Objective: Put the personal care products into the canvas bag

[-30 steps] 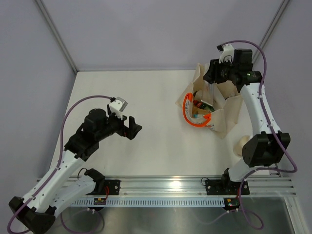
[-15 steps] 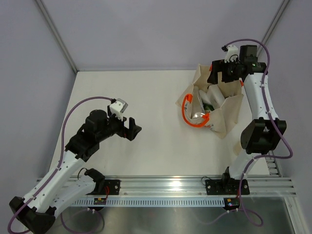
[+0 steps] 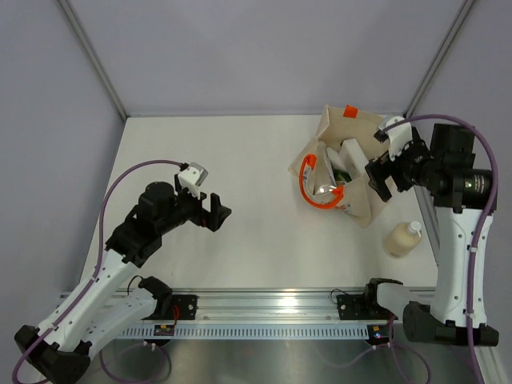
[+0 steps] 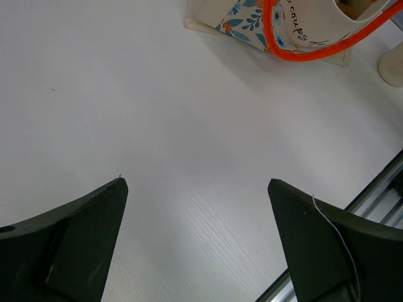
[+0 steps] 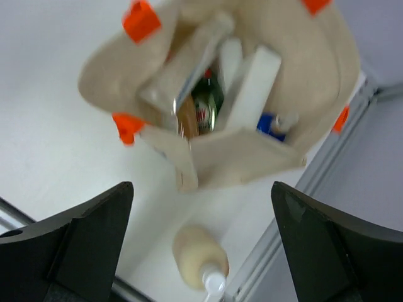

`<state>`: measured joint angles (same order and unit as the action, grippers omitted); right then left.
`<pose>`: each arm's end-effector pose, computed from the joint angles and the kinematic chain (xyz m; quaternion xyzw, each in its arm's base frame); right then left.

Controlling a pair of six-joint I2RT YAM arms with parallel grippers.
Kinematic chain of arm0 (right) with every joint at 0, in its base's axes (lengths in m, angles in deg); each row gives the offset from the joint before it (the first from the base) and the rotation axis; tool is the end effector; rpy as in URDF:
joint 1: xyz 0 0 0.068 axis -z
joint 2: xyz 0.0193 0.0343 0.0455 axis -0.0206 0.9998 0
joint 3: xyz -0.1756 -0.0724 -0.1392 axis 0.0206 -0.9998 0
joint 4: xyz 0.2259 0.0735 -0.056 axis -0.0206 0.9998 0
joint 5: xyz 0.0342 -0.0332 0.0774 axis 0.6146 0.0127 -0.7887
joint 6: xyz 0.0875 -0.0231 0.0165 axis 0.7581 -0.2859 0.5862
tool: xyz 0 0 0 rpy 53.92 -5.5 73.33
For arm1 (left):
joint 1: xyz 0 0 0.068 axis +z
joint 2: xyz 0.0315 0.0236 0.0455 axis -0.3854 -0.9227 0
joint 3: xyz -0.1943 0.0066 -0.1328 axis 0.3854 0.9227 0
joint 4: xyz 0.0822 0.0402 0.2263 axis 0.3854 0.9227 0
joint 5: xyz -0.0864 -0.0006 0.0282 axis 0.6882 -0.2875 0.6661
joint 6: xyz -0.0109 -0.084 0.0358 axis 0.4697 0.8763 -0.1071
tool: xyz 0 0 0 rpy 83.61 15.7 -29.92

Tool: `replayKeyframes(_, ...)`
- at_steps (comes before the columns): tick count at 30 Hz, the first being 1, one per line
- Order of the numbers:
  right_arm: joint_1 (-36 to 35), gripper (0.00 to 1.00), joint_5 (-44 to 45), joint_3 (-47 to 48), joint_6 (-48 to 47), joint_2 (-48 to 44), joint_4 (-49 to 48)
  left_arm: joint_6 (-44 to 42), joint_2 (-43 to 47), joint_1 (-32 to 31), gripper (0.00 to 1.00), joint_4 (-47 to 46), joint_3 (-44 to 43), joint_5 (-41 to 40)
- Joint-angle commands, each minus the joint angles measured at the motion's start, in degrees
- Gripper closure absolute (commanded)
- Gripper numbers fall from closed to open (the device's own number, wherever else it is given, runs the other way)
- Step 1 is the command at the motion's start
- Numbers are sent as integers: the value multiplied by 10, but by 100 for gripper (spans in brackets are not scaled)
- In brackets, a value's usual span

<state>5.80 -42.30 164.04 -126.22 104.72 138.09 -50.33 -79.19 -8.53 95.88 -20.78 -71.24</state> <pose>0.2094 0.0179 0.3896 -0.3737 0.8107 0.0157 0.4504 0.1831 -0.1284 0.2749 0.2196 0.8001 -0.2551 0.4965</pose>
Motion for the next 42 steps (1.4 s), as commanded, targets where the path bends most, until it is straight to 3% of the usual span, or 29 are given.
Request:
replayKeyframes(1, 28, 0, 144, -108, -39, -43, 103, -1, 23, -1, 1, -20, 10, -1)
replayKeyframes(5, 54, 1, 227, -254, -16, -95, 89, 3, 26, -1, 1, -40, 27, 14)
replayKeyframes(12, 71, 1, 338, -320, -23, -85, -17, -1, 24, -1, 1, -47, 31, 27)
replayKeyframes(22, 100, 0, 314, -352, -73, 14, -55, -6, 9, -1, 1, -47, 34, 42)
replayKeyframes(42, 138, 0, 278, -384, -117, 121, -70, -17, -35, -1, 1, -51, 30, 52)
